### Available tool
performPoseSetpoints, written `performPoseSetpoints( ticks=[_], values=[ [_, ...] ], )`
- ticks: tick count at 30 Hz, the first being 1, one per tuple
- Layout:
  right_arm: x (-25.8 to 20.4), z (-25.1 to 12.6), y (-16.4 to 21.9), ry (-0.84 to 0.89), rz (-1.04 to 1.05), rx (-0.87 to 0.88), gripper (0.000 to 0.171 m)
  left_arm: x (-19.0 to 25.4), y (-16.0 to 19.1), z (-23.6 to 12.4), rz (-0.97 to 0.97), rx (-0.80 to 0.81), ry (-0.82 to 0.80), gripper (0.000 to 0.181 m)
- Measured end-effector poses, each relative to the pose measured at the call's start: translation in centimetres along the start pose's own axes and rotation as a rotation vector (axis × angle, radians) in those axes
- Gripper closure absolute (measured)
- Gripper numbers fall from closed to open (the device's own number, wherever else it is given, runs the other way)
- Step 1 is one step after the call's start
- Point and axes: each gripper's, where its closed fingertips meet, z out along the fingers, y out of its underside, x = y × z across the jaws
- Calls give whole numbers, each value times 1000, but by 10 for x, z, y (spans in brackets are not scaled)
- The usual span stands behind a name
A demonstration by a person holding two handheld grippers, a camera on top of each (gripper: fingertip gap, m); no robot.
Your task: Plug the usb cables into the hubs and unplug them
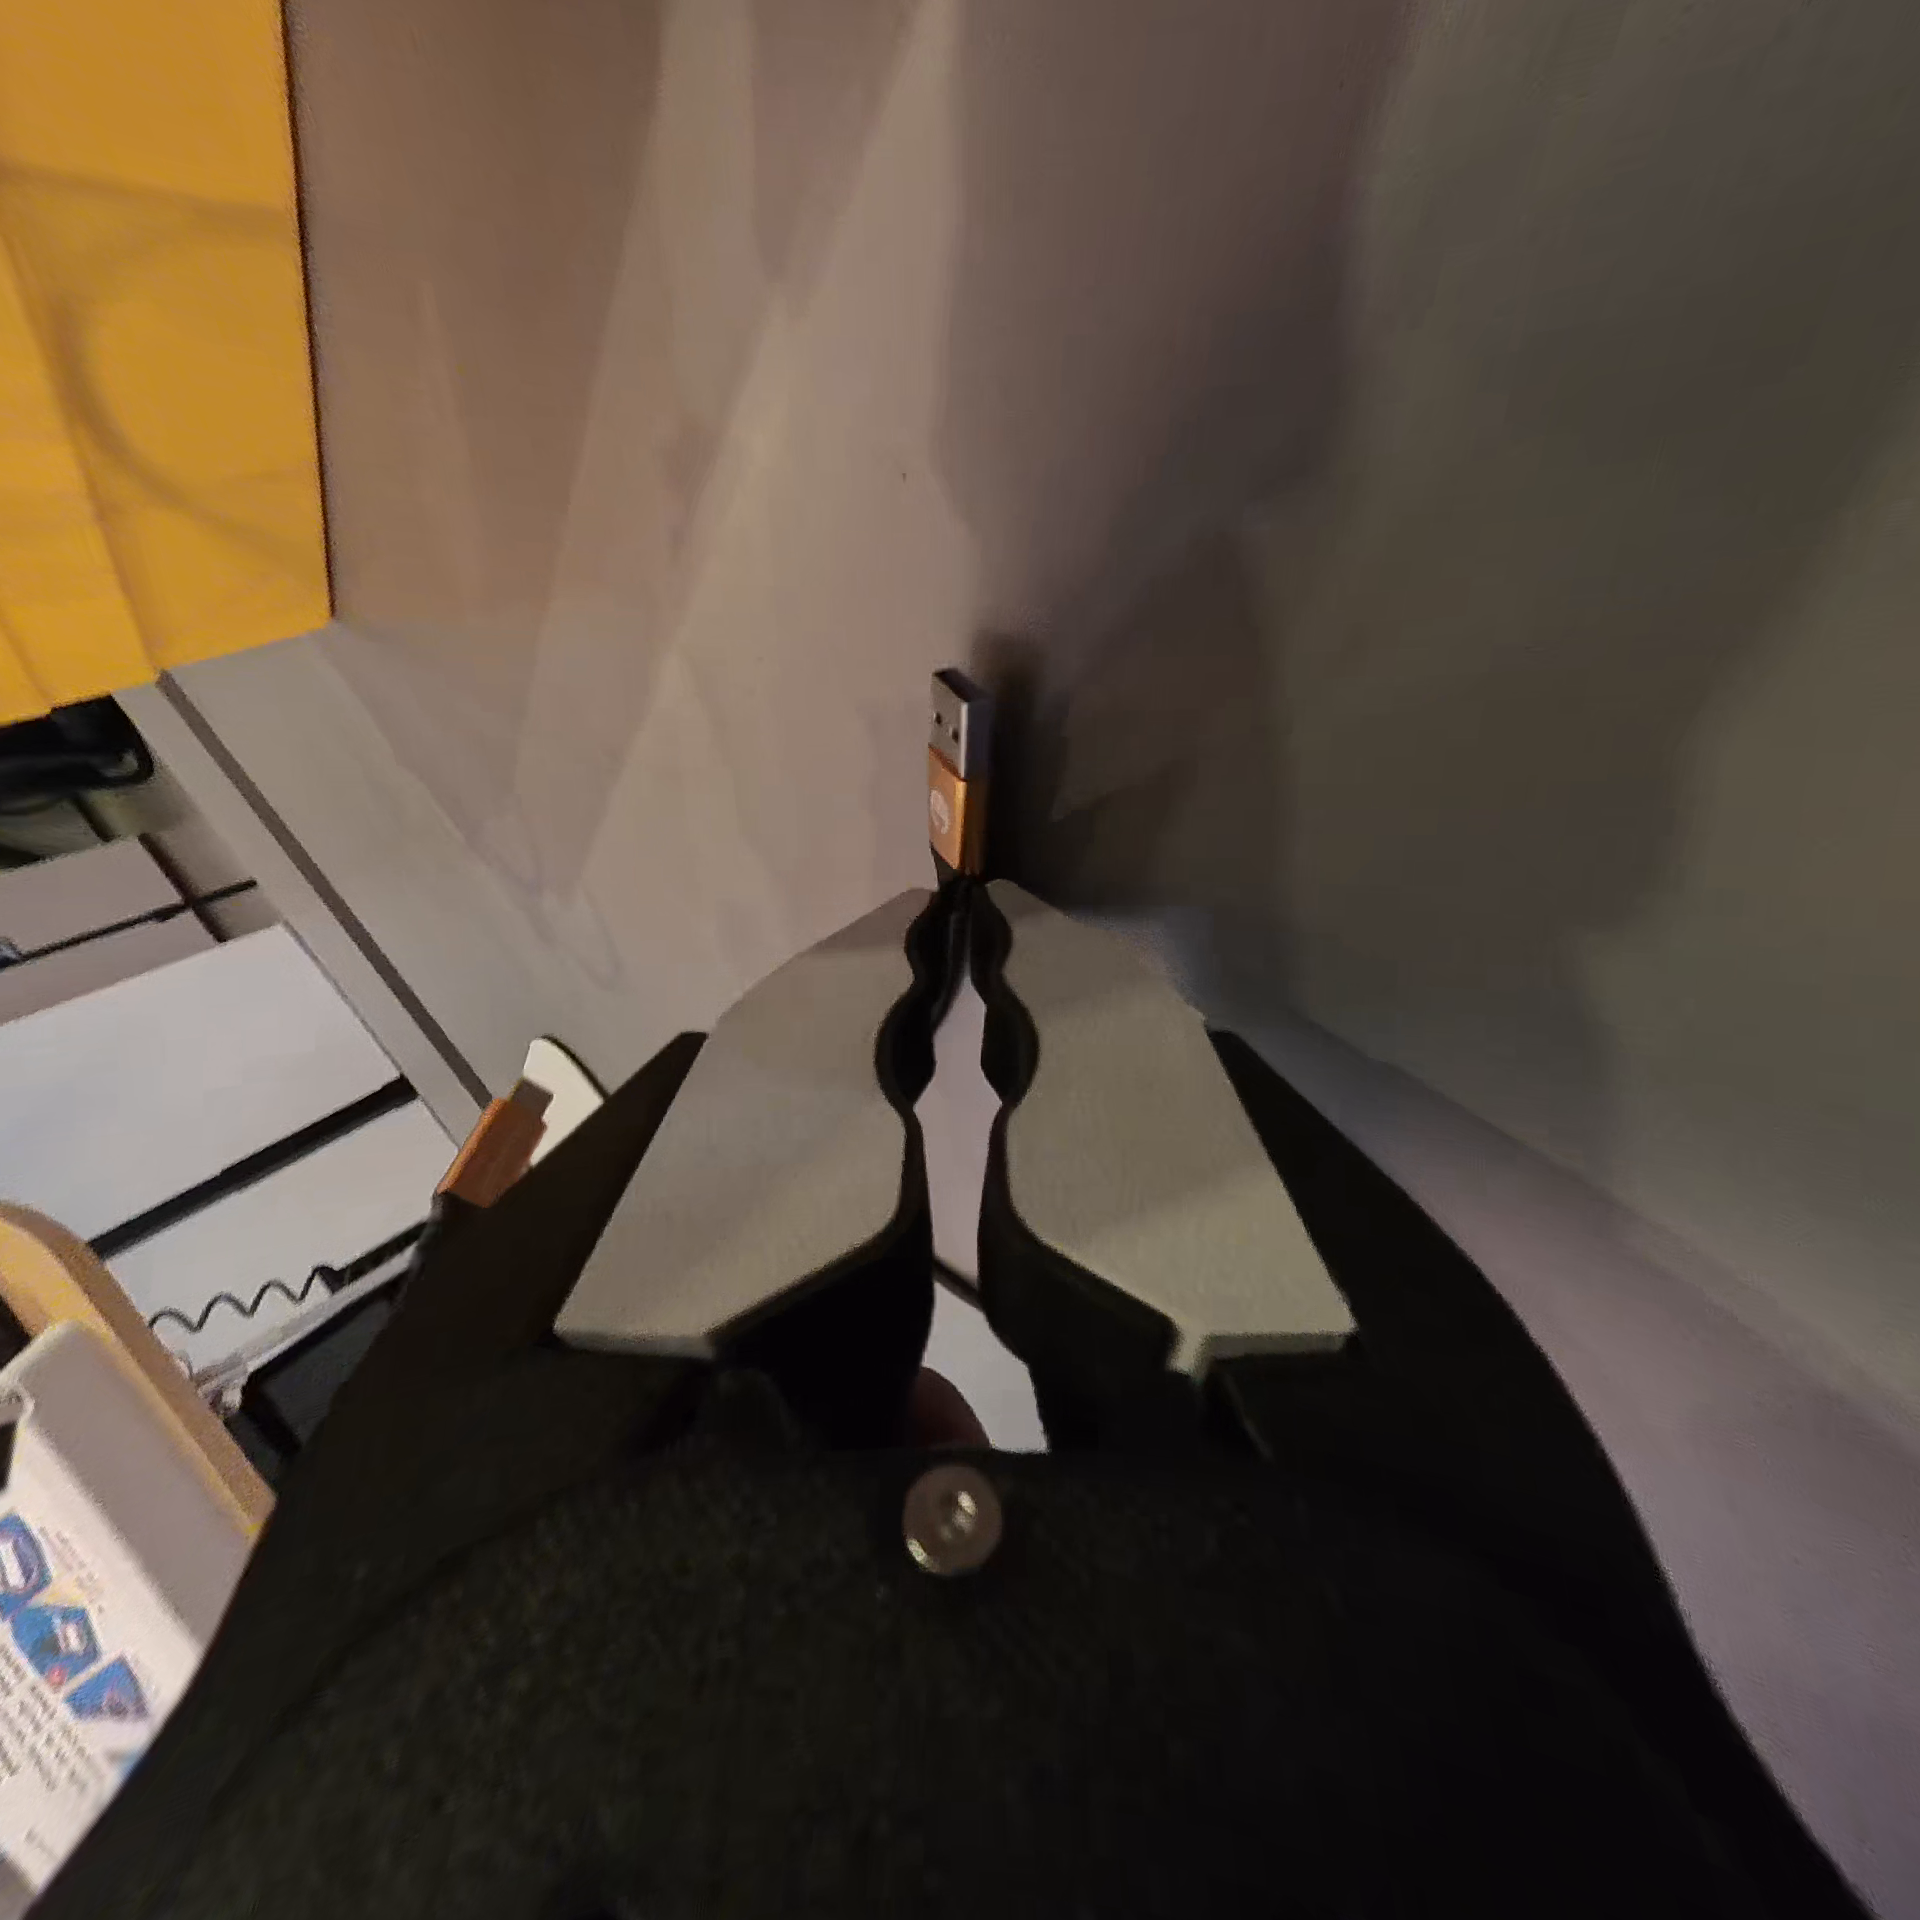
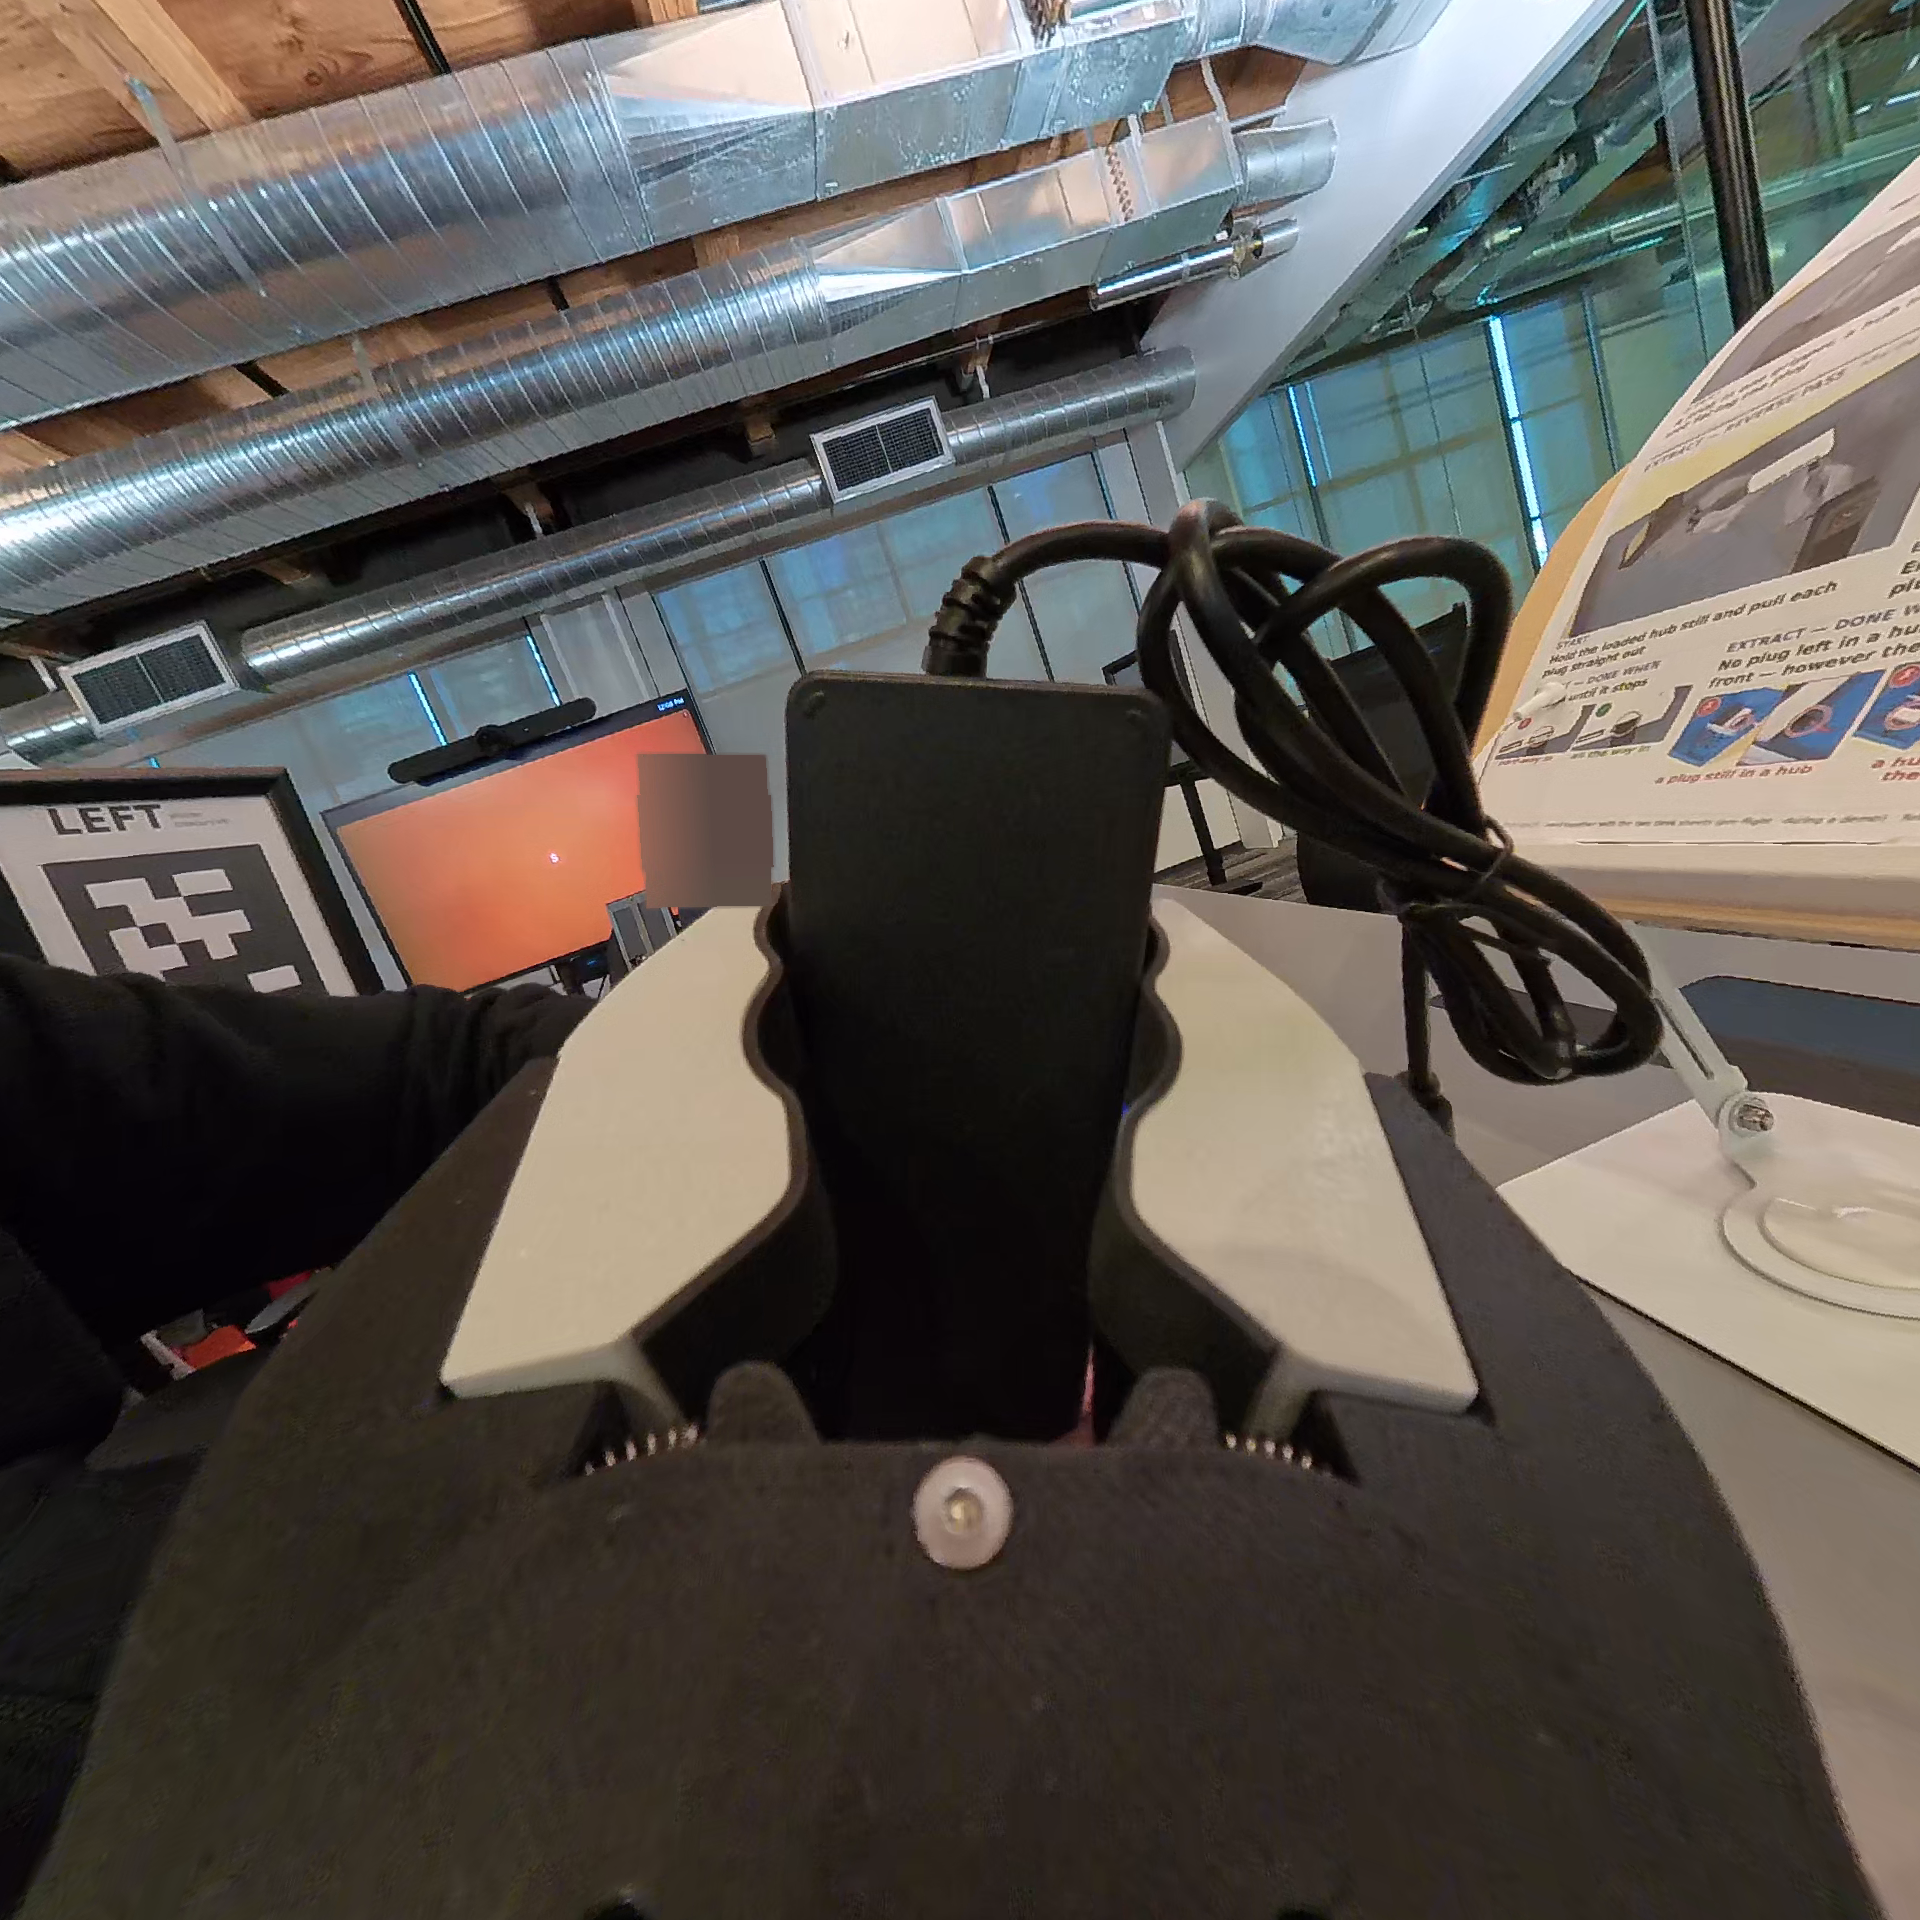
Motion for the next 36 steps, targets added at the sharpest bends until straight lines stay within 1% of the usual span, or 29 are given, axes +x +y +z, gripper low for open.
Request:
performPoseSetpoints(
  ticks=[1, 3, 6, 7, 9, 10, 11, 12, 14, 15, 16, 19, 21, 22, 24, 27, 32, 34, 36],
  values=[
    [0, -1, 0, 1, -2, 1, 111, -3, 2, -2, -20, -16, -30, 181],
    [0, -2, -1, 2, -5, 2, 111, -19, 8, -12, -99, -56, -131, 181],
    [2, -3, -2, 5, 0, 8, 111, -44, 18, -38, -264, -79, -272, 181],
    [3, -3, -2, 5, 2, 9, 111, -47, 21, -44, -284, -96, -289, 181],
    [3, -1, 0, 4, 7, 6, 111, -46, 20, -47, -251, -81, -298, 181],
    [2, 0, 2, 2, 9, 0, 111, -43, 18, -42, -237, -74, -278, 181],
    [1, 2, 4, 0, 8, -7, 111, -37, 19, -33, -227, -104, -243, 181],
    [0, 3, 5, -2, 6, -12, 111, -30, 18, -24, -197, -124, -206, 164],
    [-3, 5, 6, -5, -1, -20, 111, -22, 7, -8, -160, -81, -140, 147],
    [-3, 5, 6, -4, -5, -22, 111, -18, 3, -2, -188, -55, -84, 140],
    [-3, 4, 5, -2, -6, -22, 111, -17, 1, 3, -220, -31, -39, 147],
    [-1, 1, 4, 0, 3, -12, 111, -20, -2, 9, -254, 36, 56, 151],
    [1, 1, 3, 0, 9, -7, 111, -21, -5, 14, -273, 63, 109, 162],
    [1, 1, 3, -2, 11, -4, 111, -21, -7, 17, -272, 77, 128, 170],
    [1, 1, 2, -5, 11, -2, 111, -25, -9, 20, -281, 98, 139, 172],
    [0, 0, 0, -2, 6, 3, 111, -29, -8, 25, -347, 137, 181, 174],
    [1, -5, -7, 3, -1, 25, 113, -33, -6, 27, -437, 155, 144, 174],
    [0, -6, -9, 4, -4, 30, 112, -33, -1, 26, -450, 123, 102, 174],
    [1, -7, -9, 4, -3, 29, 112, -41, 3, 18, -487, 105, 22, 174]
  ],
)
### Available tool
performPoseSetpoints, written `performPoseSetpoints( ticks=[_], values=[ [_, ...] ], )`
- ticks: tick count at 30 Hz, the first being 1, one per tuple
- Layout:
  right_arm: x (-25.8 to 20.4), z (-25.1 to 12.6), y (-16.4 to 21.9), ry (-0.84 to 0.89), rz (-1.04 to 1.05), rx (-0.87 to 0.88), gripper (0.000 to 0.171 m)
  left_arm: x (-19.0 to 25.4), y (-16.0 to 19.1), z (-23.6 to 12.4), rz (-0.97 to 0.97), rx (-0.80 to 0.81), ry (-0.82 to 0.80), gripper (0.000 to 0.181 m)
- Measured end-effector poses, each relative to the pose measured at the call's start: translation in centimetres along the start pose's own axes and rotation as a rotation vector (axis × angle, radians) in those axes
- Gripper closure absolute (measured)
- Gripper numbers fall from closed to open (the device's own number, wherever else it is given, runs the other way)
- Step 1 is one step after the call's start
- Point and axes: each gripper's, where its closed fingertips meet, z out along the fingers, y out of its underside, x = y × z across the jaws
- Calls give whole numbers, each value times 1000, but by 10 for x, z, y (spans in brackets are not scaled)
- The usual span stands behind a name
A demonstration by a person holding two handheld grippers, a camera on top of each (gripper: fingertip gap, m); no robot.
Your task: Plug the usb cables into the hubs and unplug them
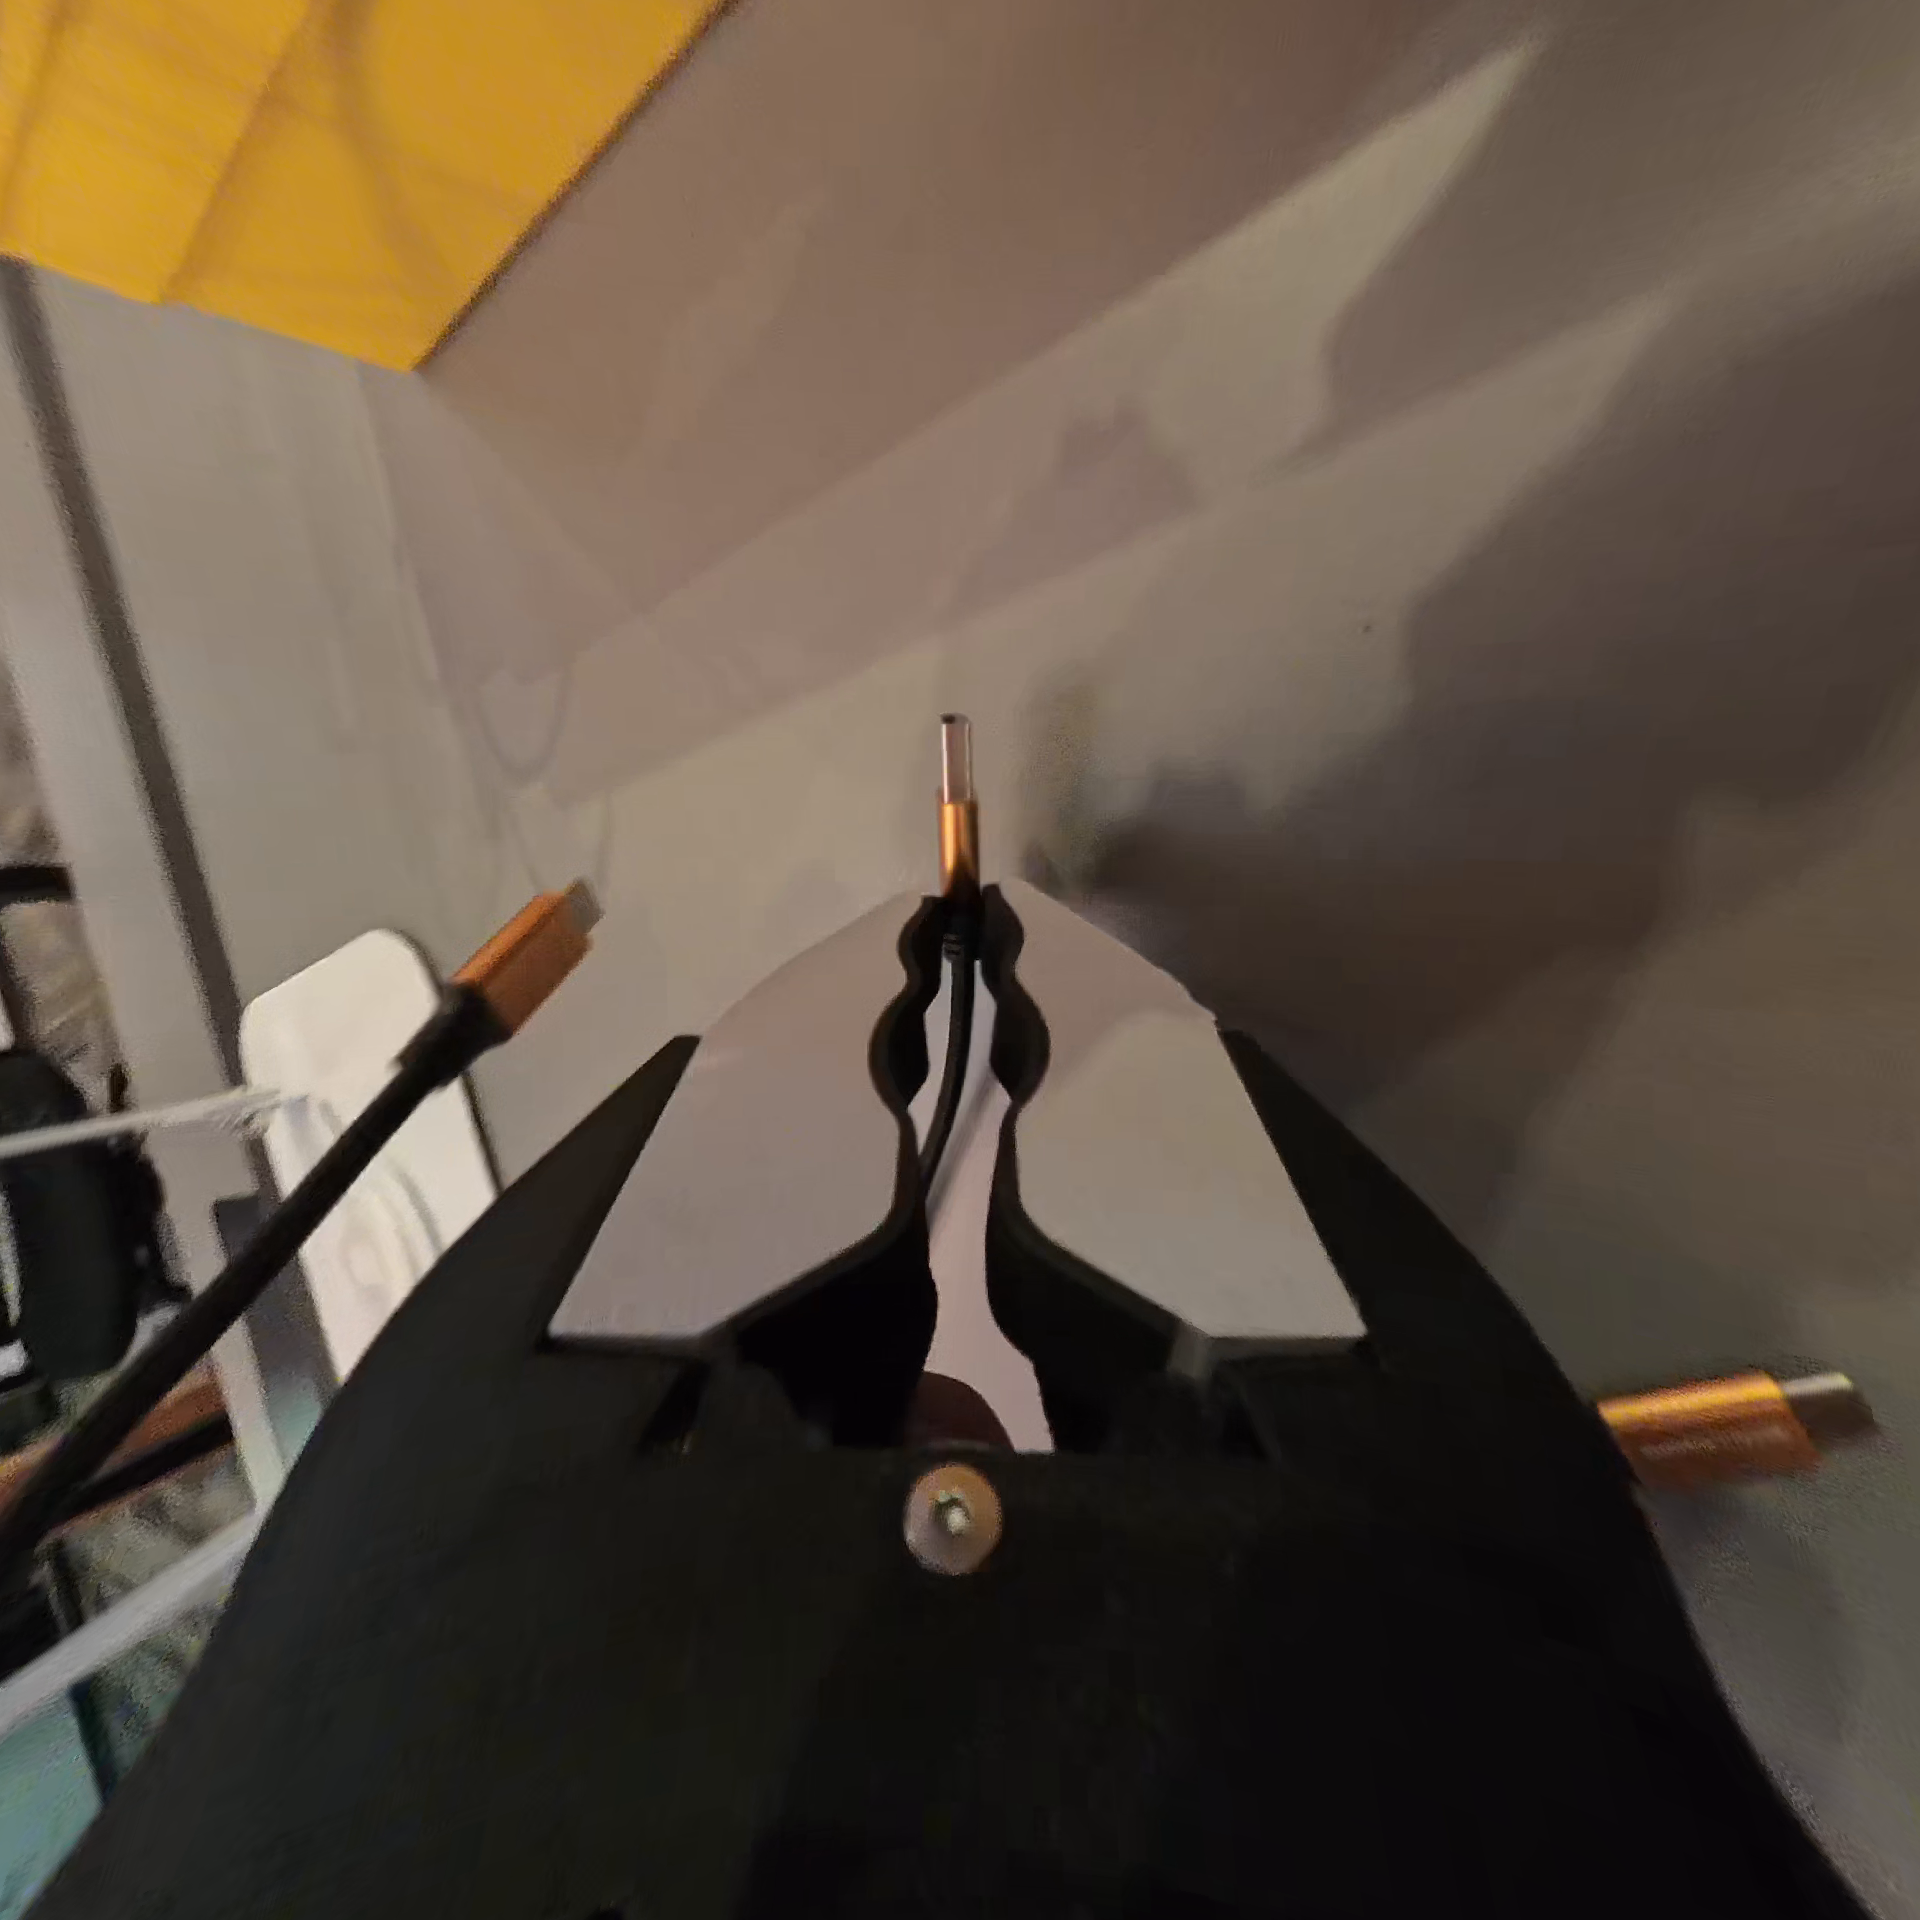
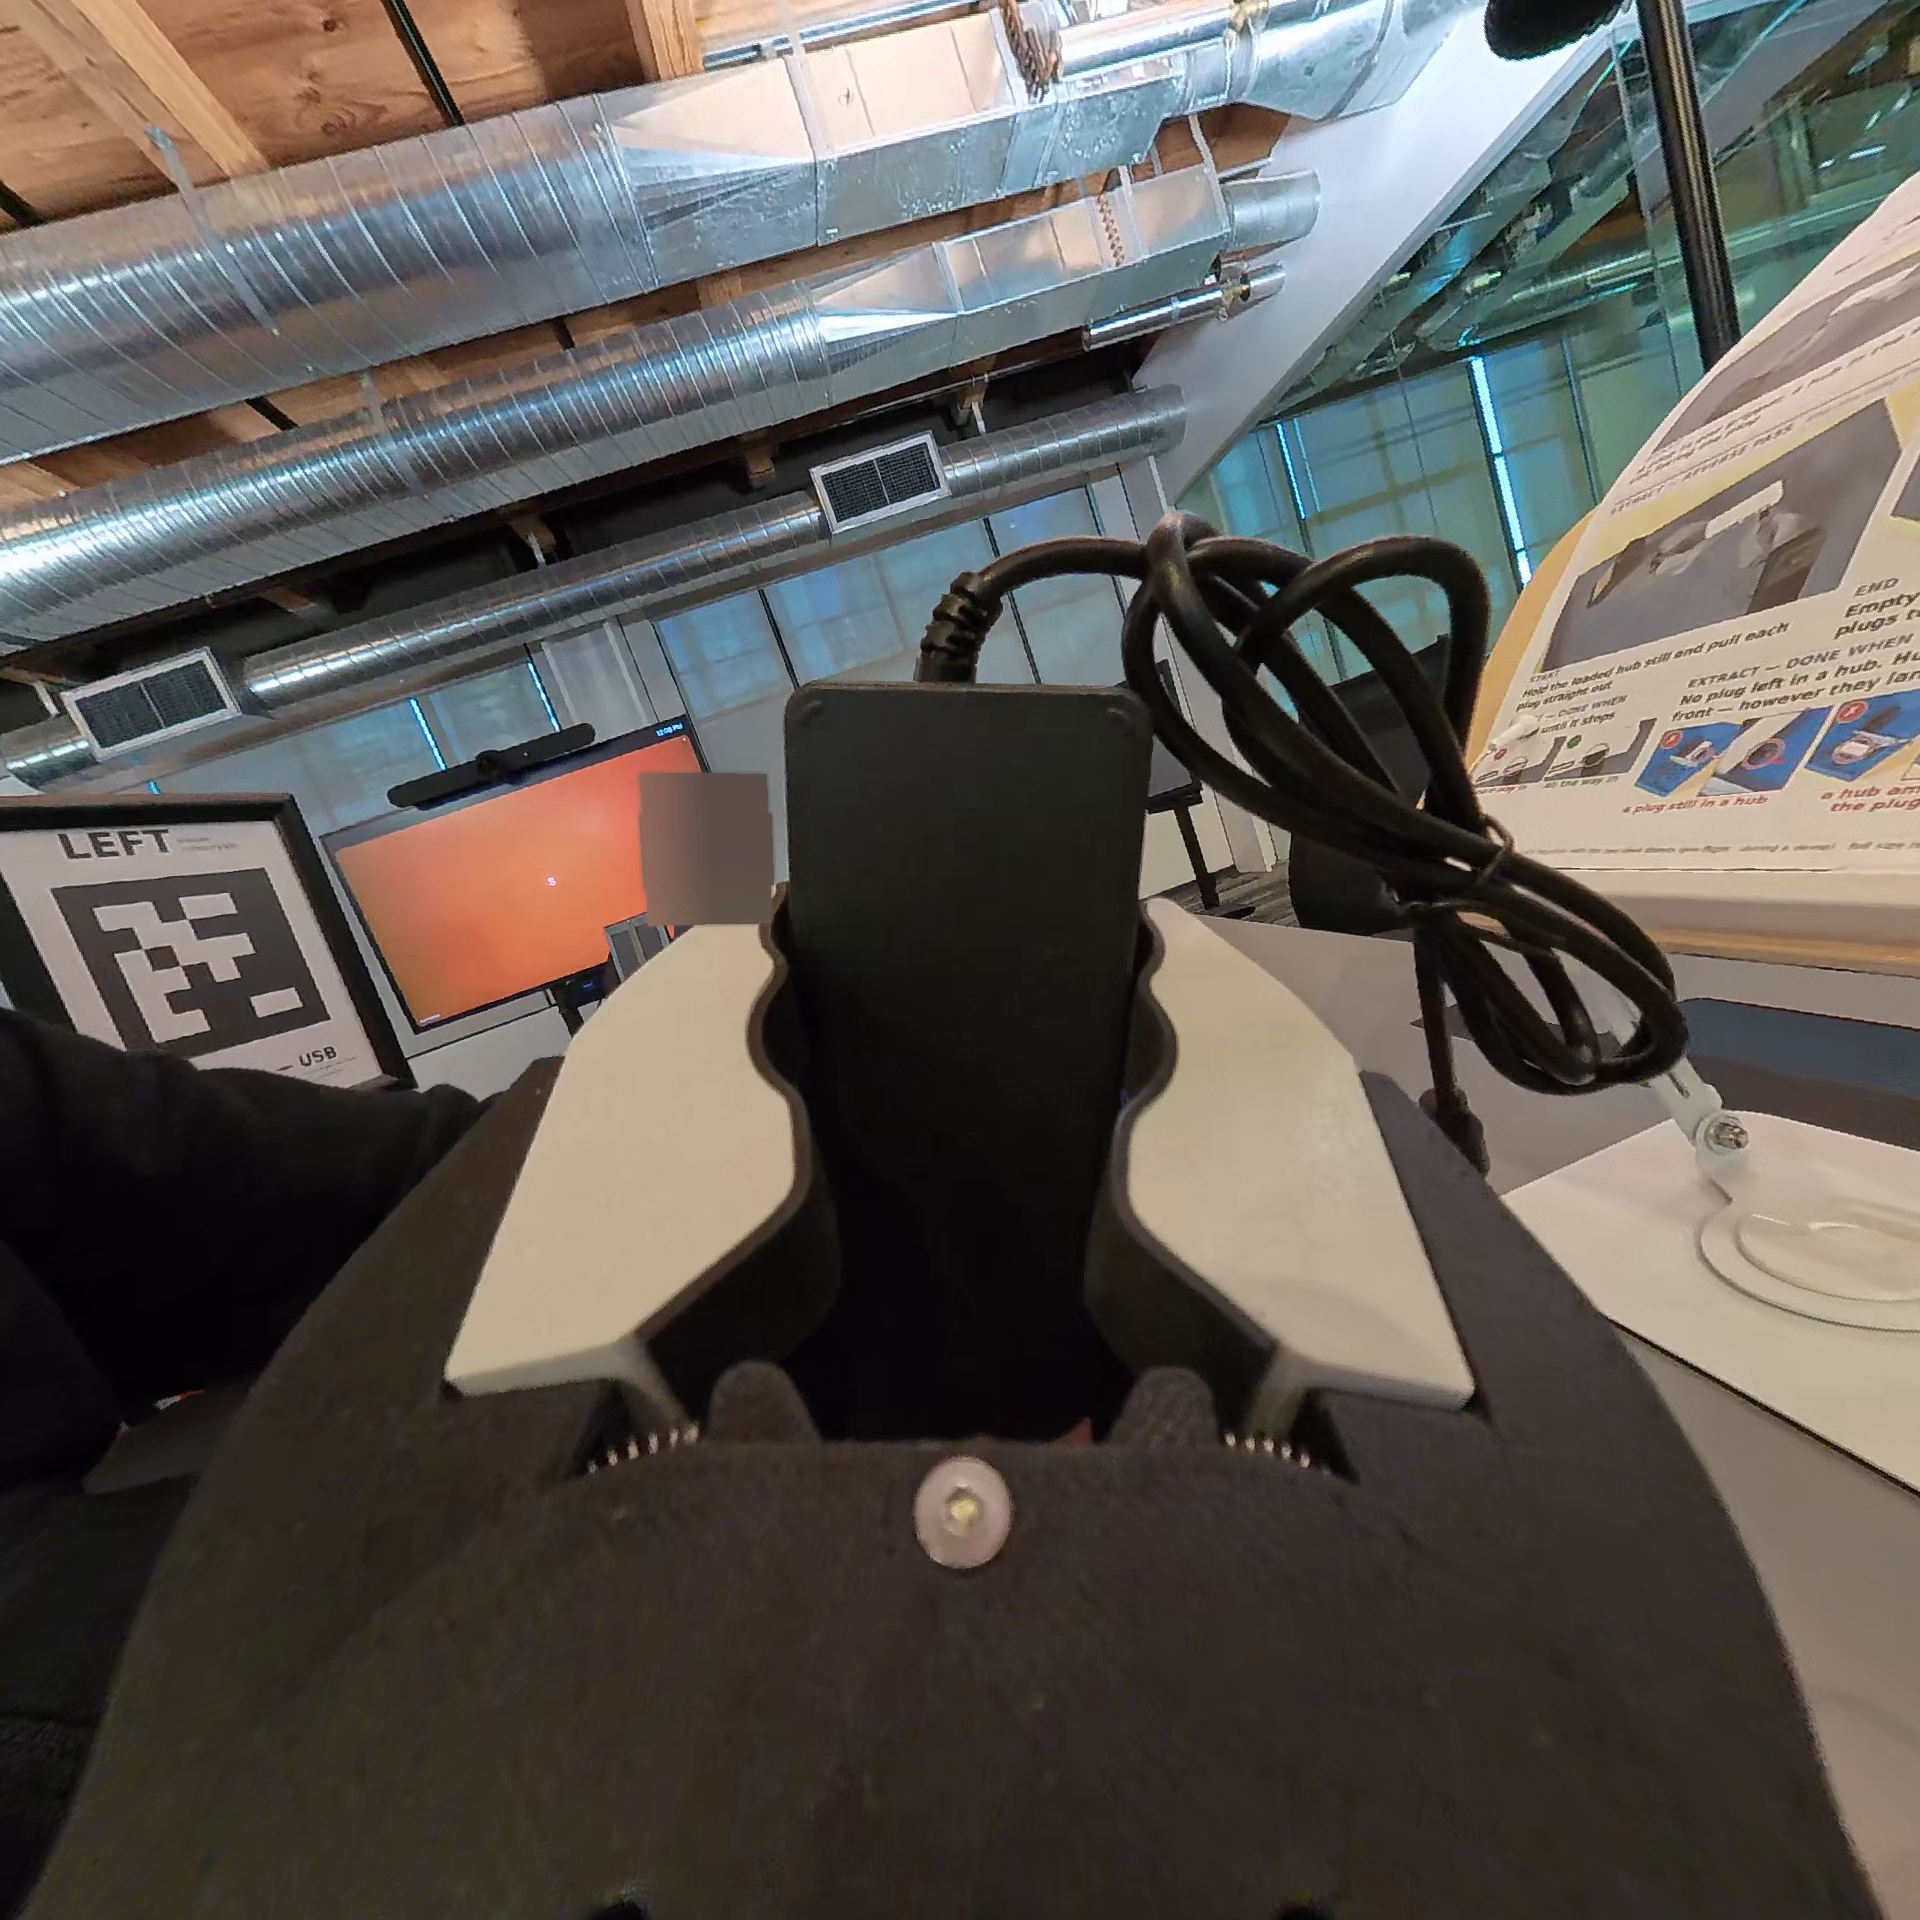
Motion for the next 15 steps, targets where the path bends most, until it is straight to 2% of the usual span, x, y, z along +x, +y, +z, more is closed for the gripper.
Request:
performPoseSetpoints(
  ticks=[3, 10, 15],
  values=[
    [1, 0, 1, -4, 8, 1, 113, -16, 0, -27, -36, -8, -149, 174],
    [-3, 4, 6, -55, 65, -3, 113, -53, -19, -120, -134, 4, -483, 174],
    [-11, 13, 15, -80, 77, -24, 113, -67, -46, -151, -104, -31, -639, 174]
  ],
)
